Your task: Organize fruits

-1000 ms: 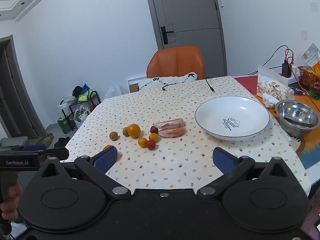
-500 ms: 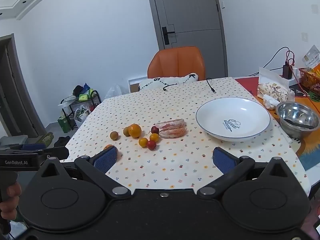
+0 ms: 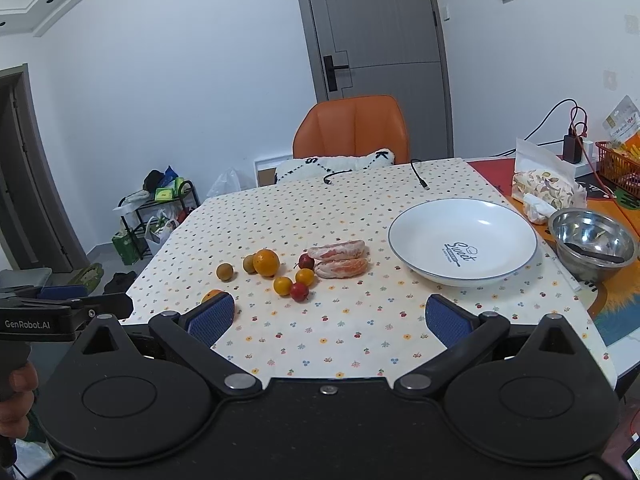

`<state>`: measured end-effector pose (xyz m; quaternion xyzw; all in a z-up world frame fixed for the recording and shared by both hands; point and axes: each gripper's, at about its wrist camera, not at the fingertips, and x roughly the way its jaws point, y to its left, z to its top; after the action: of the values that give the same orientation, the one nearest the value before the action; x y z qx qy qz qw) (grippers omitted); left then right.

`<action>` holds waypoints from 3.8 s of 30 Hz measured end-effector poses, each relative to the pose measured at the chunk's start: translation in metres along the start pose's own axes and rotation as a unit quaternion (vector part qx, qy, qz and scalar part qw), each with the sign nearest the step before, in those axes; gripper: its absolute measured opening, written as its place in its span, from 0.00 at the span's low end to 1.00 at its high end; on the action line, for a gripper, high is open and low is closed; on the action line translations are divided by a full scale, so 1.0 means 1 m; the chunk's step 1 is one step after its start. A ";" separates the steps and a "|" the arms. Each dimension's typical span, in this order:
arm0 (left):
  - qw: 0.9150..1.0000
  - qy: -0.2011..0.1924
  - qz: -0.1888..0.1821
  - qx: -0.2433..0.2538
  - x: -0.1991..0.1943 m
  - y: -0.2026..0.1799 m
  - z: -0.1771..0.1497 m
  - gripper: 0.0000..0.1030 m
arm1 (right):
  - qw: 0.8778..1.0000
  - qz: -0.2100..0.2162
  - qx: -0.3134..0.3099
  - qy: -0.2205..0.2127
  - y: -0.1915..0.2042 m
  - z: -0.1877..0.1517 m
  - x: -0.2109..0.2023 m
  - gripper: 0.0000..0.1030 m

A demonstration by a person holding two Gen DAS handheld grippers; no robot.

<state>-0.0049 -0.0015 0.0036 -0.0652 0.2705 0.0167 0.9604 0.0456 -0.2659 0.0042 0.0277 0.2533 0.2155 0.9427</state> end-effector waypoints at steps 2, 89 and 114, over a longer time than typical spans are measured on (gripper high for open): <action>1.000 0.000 -0.001 0.000 0.000 0.001 0.000 1.00 | 1.000 0.000 0.001 0.000 0.000 0.000 0.000 1.00; 0.997 0.042 -0.039 -0.041 0.107 0.031 -0.006 0.78 | 0.998 0.062 -0.009 0.028 -0.012 -0.006 0.094 1.00; 0.995 0.070 -0.053 -0.055 0.158 0.042 -0.009 0.38 | 0.992 0.098 -0.006 0.076 -0.006 -0.008 0.166 0.70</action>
<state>0.1222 0.0388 -0.0917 -0.1333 0.3324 -0.0240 0.9334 0.1734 -0.2023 -0.0805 0.0299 0.3193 0.3097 0.8951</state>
